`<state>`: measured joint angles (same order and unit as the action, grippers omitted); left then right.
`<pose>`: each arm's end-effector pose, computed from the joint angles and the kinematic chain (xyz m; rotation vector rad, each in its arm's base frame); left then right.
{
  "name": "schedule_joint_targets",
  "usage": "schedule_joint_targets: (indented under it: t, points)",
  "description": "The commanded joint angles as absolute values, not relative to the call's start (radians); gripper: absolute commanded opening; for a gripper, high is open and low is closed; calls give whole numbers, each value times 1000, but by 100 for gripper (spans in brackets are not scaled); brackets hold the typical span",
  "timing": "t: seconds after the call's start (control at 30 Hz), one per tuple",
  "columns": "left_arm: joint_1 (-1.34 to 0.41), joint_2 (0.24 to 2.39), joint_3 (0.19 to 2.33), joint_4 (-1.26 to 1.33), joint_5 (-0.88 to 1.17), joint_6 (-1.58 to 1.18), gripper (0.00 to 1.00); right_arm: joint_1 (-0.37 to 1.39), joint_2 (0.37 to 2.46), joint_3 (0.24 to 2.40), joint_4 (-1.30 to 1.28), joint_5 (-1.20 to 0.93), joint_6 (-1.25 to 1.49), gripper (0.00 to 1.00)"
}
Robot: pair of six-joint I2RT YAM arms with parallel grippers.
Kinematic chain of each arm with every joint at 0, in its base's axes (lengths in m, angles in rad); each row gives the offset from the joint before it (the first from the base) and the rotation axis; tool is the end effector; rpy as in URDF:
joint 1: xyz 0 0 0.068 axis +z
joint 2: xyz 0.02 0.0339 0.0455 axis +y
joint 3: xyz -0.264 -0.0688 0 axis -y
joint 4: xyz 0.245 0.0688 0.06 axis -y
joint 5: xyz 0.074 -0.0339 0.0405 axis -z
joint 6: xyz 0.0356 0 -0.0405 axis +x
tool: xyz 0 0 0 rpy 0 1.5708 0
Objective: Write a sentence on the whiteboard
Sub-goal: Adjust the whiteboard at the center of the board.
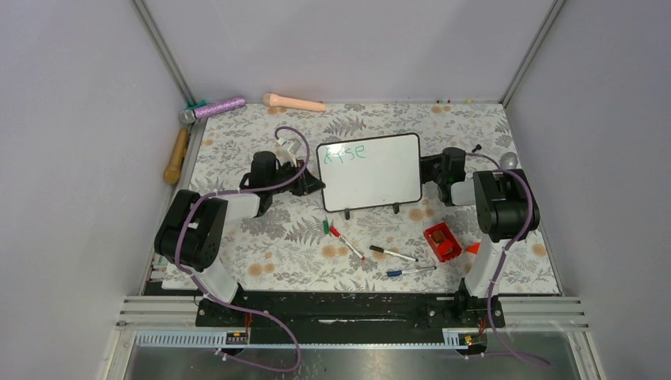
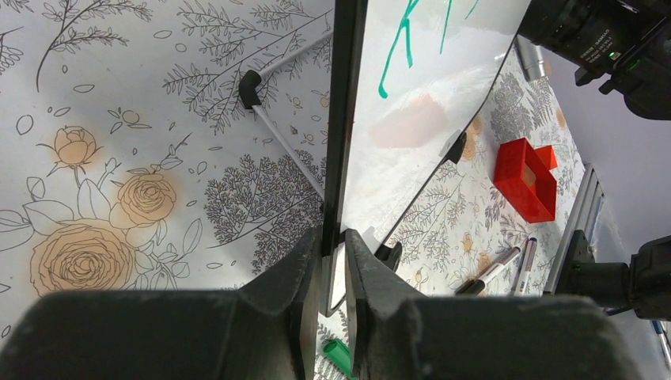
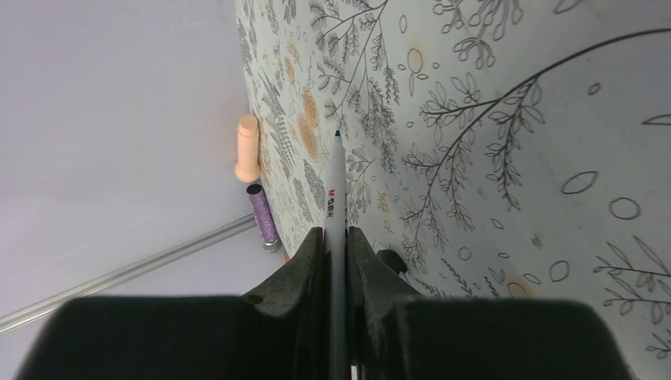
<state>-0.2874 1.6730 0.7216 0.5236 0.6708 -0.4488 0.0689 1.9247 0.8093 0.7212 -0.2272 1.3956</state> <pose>0.3109 -0.1150 0.1692 0.2901 2.0611 -1.1305 0.3720 0.0337 0.1258 1.1916 1.7898 1.1381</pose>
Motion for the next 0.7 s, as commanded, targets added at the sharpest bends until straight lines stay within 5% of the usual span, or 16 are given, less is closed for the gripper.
schedule_joint_targets:
  t: [0.0,0.1,0.4,0.67]
  points:
    - [-311,1679,769,542,678,-426,14,81,1887,780,800,-209,1408,0]
    - [-311,1679,769,541,680,-426,15,79,1888,796,780,-196,1391,0]
    - [-310,1660,757,540,639,-433,40,-29,1817,930,593,-147,1179,0]
    - [-311,1655,760,511,598,-432,48,-73,1677,927,490,-96,948,0]
